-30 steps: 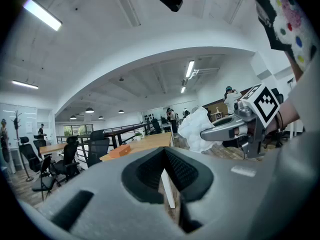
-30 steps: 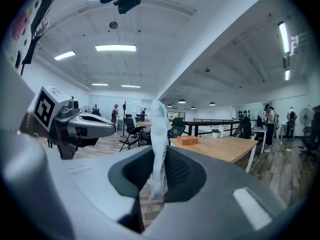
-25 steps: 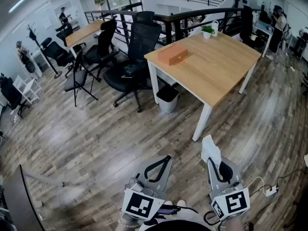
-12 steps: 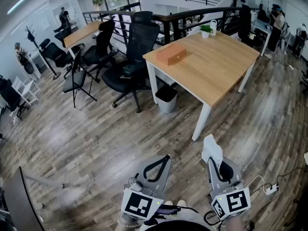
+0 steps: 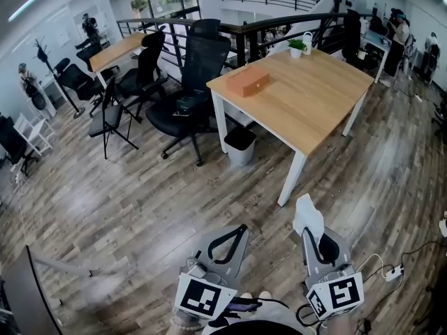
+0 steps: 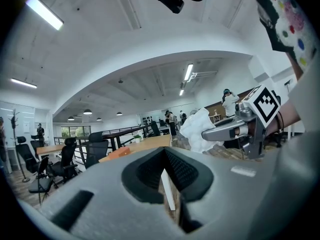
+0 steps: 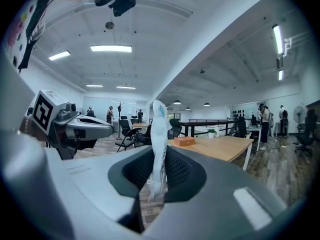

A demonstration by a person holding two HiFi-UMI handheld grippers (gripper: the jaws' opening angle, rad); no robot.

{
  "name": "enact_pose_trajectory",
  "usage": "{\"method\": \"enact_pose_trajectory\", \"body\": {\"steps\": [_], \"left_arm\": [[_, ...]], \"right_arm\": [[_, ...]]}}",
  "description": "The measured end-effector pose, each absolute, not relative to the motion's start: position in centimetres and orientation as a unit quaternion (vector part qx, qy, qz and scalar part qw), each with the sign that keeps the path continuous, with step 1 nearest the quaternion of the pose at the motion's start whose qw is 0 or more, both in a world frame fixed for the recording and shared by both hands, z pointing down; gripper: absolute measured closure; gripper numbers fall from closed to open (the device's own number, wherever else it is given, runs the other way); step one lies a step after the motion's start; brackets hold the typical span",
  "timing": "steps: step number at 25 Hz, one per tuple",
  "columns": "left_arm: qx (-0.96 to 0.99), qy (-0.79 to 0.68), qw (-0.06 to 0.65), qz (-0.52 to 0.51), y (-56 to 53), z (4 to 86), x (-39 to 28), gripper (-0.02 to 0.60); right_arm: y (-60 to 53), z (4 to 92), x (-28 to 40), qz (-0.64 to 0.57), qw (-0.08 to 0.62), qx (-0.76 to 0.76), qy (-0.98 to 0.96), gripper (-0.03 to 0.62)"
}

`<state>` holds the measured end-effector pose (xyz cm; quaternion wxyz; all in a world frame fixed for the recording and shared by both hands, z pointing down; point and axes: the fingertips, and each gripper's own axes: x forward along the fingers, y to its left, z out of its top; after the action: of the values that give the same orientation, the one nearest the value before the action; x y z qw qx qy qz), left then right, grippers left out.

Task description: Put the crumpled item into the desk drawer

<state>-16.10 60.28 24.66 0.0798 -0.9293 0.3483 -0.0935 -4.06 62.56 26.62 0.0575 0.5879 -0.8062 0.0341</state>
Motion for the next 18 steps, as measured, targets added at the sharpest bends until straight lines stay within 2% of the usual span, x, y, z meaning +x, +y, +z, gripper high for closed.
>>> {"method": "enact_pose_trajectory", "body": {"steps": [18], "left_arm": [[-0.928, 0.354, 0.079, -0.09, 59.1, 25.4, -18.1, 0.584]], "right_arm": [[61.4, 27.0, -5.4, 0.025, 0.062, 0.591, -0.804, 0.532]]}}
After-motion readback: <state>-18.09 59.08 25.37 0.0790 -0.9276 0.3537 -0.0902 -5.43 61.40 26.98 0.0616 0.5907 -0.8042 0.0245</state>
